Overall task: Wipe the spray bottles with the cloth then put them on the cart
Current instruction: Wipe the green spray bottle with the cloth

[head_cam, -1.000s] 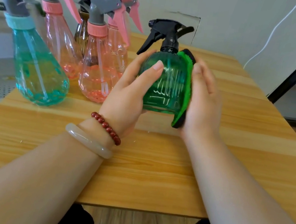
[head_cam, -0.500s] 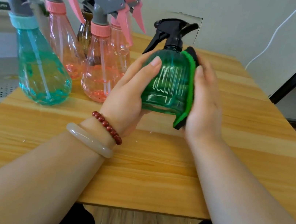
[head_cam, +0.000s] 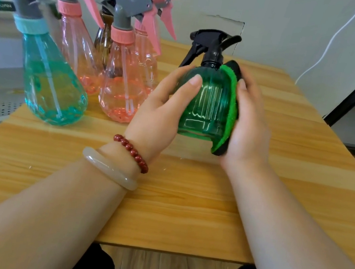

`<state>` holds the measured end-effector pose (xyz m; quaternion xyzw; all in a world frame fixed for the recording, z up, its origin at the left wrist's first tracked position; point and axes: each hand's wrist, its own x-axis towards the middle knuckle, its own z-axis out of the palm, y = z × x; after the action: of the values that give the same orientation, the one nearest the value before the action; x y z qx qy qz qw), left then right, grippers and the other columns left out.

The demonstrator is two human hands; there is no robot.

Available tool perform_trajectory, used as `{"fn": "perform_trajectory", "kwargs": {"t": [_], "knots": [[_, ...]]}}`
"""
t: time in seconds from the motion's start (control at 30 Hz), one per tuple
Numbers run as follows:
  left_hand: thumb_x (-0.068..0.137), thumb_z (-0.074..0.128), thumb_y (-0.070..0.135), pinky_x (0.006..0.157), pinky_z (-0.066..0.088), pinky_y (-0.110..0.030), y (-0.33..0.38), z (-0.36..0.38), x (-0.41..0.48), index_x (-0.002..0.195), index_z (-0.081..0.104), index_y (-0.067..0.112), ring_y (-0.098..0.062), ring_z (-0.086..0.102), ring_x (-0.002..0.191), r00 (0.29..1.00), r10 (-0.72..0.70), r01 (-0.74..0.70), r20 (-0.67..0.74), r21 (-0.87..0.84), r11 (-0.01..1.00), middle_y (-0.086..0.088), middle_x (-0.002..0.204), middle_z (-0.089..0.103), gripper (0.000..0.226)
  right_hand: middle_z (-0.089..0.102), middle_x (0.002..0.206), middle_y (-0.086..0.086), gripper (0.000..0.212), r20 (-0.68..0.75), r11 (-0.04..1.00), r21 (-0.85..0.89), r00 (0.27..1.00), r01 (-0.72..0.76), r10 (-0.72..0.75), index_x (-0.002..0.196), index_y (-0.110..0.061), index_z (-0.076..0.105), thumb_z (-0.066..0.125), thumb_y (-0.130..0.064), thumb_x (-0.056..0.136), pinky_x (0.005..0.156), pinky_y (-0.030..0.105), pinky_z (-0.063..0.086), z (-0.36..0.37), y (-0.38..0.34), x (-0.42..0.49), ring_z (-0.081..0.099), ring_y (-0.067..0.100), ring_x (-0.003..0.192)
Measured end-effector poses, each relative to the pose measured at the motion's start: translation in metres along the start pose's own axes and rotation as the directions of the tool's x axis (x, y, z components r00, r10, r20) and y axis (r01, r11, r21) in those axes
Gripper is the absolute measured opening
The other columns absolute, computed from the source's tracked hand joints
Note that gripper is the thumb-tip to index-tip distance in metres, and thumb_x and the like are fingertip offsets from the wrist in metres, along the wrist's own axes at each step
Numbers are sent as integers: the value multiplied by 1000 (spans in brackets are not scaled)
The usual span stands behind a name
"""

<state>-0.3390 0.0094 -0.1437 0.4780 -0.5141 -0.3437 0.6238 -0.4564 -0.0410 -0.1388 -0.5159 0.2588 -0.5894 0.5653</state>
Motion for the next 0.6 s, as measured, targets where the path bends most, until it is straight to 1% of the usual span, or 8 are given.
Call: {"fn": "perform_trajectory", "kwargs": {"t": [0.07,0.13,0.23,0.3,0.37,0.47,0.53,0.6], "knots": [[98,52,44,98,54,-37,-2,0,2,135,54,36,-8,65,110,999,-3,3,-43,-1,1000,10,116,69,37,68,122,5,24,-21,997,-74,999,38,-40,110,-30,65,50,-21,94,101,48,49,-2,-4,2,64,23,114],[93,59,46,98,53,-46,-5,0,3,135,53,35,-14,67,109,999,-28,27,-38,-31,999,7,114,70,44,66,125,4,25,-11,983,-164,996,85,-88,113,-31,64,50,-20,95,103,49,48,-3,-5,2,63,20,116],[78,69,50,99,52,-48,-7,0,4,138,50,28,-16,66,114,994,-104,109,44,-152,982,4,124,67,67,54,140,-3,29,149,865,-412,958,285,-245,122,-31,59,48,-19,98,113,43,38,-4,-3,-2,48,10,133],[82,70,38,100,51,-51,-6,-1,3,135,52,23,-21,66,114,993,-93,108,73,-244,964,-3,124,68,58,45,145,-5,31,290,777,-469,904,420,-313,128,-26,56,46,-16,100,116,43,33,-6,-1,0,37,9,141],[87,64,29,99,51,-52,-3,-2,3,136,52,17,-26,66,115,993,-95,115,75,-322,940,-9,125,67,52,48,144,-2,30,284,824,-400,909,401,-305,126,-26,57,44,-17,101,115,44,35,-7,-2,5,42,13,138],[90,60,29,93,54,-49,-1,0,2,138,50,12,-28,65,115,991,-90,120,99,-367,923,-14,127,65,51,65,121,-3,28,145,966,-195,979,168,-141,116,-29,62,40,-25,100,107,46,43,-6,-2,9,59,17,120],[91,60,30,95,54,-50,-2,1,2,138,50,11,-29,65,115,993,-77,105,89,-365,925,-15,127,64,51,63,123,-7,30,166,922,-315,969,227,-182,124,-25,56,37,-25,101,107,34,43,-7,-1,6,56,9,122],[91,59,31,96,53,-51,-2,0,4,138,50,12,-30,64,116,994,-88,106,63,-386,916,-16,128,64,51,50,143,3,34,280,784,-470,911,405,-302,135,-20,48,38,-21,102,115,31,32,-8,1,2,42,12,137]]}}
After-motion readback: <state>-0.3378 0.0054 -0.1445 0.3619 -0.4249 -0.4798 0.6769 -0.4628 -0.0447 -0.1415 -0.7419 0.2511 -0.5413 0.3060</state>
